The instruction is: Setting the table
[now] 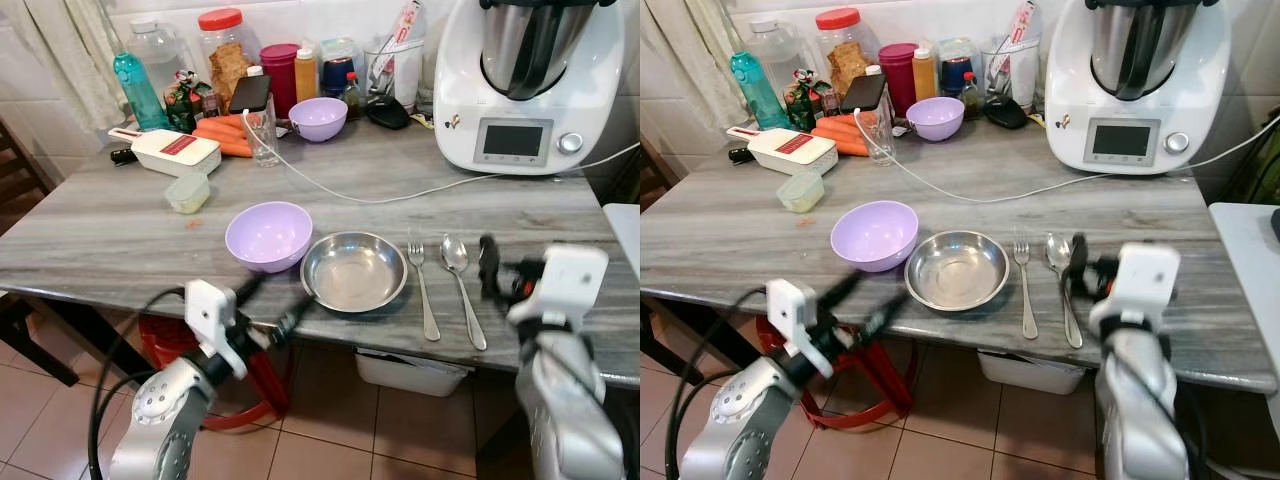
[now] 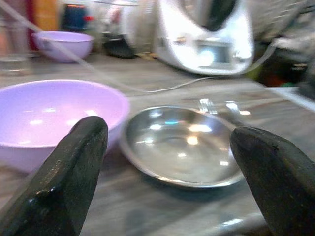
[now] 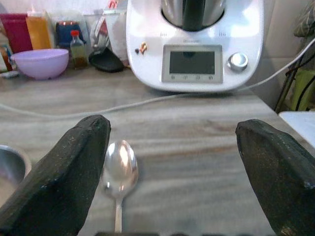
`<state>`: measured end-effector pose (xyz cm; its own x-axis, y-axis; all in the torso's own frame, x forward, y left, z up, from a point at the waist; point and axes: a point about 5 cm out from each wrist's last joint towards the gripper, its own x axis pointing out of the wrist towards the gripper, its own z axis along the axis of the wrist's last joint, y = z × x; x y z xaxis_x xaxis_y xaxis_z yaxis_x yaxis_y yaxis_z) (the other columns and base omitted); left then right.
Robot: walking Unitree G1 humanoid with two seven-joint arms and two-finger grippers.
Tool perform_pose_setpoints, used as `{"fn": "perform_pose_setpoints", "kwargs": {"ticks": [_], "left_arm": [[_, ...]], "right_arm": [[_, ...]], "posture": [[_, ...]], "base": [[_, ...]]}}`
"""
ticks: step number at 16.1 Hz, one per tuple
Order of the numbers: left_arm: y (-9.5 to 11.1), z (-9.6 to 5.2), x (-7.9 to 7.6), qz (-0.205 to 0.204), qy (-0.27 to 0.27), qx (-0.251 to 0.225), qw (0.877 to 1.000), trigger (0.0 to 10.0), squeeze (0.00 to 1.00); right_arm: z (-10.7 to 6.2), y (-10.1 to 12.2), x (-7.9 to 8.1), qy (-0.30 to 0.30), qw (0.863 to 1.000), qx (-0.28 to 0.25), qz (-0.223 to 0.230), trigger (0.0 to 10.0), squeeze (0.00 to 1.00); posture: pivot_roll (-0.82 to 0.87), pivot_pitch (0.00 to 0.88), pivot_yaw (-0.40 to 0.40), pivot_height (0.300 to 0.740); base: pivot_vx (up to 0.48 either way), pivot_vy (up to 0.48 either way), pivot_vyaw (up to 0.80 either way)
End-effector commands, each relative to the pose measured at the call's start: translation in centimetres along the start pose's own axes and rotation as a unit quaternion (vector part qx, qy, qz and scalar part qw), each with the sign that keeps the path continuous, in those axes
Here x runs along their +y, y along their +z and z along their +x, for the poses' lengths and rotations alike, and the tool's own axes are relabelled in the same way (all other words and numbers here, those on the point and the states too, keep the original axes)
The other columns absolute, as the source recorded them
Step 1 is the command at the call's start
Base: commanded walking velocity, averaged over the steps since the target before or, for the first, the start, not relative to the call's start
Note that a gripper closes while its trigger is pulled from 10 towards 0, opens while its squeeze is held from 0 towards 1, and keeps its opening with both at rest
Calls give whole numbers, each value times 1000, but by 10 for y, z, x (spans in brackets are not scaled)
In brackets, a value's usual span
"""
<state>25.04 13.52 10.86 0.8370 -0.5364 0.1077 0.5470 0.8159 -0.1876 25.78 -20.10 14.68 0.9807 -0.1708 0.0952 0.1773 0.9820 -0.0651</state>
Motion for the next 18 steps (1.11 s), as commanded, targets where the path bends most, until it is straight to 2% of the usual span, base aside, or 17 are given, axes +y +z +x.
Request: {"fn": "perform_pose_setpoints", "kwargs": {"ticks": [1,3,4,5,6,7,11,14,18], "left_arm": [[-3,-2,9,13,49,13,999,10000,0],[-5,-1,14,42,105,23,993,10000,0],[-6,-1,18,54,128,28,990,10000,0],[-5,0,18,58,130,25,989,10000,0],[-4,2,23,63,153,23,986,10000,0],[-4,3,27,65,170,29,983,10000,0],[-2,9,26,70,181,26,981,10000,0],[-4,8,26,70,191,31,979,10000,0],[-4,6,26,72,194,35,978,10000,0]], "right_arm": [[-4,6,6,10,1000,-20,2,10000,1000],[-11,5,10,15,1000,-19,0,10000,1000],[-12,4,11,14,1000,-15,0,10000,965],[-12,3,11,14,1000,-13,0,10000,204],[-11,1,11,14,1000,-9,4,10000,0],[-8,1,11,11,1000,-8,9,10000,0],[-6,2,13,14,1000,-9,13,10000,0],[-12,-3,12,9,1000,0,19,10000,0],[-12,-7,6,-6,1000,10,29,10000,0]], "posture": [[-103,0,115,740],[-100,0,110,740],[-99,0,109,740],[-99,0,109,740],[-101,0,109,740],[-102,0,110,740],[-104,0,111,740],[-102,0,108,740],[-99,0,109,740]], "base": [[0,0,0],[0,0,0],[0,0,0],[0,0,-438],[0,0,-800],[0,0,-800],[0,0,-753],[0,0,0],[-292,0,0]]}}
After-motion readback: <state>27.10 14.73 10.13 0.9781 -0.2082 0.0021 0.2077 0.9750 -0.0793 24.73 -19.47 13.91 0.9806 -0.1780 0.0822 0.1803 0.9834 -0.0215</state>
